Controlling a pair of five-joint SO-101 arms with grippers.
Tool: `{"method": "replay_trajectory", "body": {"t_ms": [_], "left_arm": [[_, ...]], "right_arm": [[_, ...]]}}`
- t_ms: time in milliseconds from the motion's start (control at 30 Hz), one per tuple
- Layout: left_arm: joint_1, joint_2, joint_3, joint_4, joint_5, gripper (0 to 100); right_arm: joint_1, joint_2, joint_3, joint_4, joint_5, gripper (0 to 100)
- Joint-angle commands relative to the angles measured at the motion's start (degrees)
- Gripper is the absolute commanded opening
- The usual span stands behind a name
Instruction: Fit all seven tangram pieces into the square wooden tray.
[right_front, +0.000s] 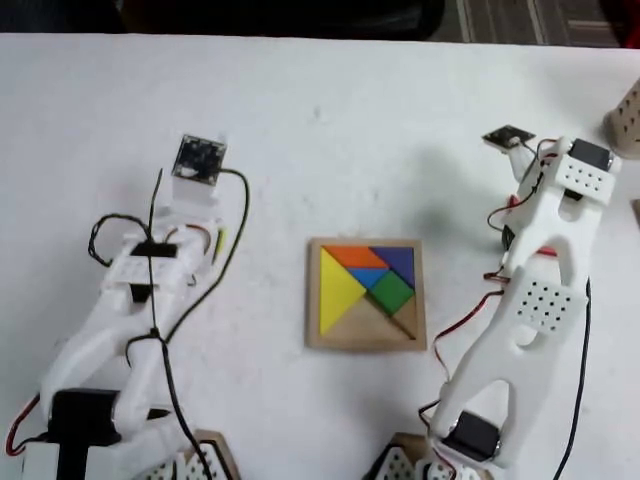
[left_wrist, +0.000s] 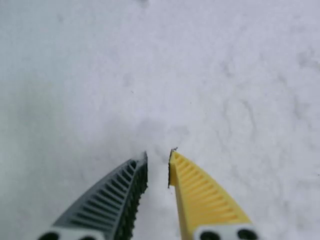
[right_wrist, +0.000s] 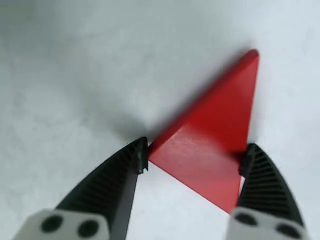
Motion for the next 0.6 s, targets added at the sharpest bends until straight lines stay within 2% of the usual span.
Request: {"method": "replay_trajectory", "body": {"t_ms": [0, 200, 400, 567], "left_arm": [[1.27, -0.75, -0.18, -1.05, -0.62, 11], [1.27, -0.75, -0.18, -1.05, -0.62, 11], [1.27, -0.75, -0.18, -0.97, -0.62, 11], [1.27, -0.75, -0.18, -0.97, -0.62, 11]], "right_arm": [[0.48, -0.13, 0.53, 0.57, 0.44, 17.1], [0.75, -0.4, -2.55, 0.92, -1.05, 17.5], [1.45, -0.48, -4.13, 1.01, -3.52, 4.3], [2.07, -0.57, -3.96, 1.36, -3.69, 3.8]]}}
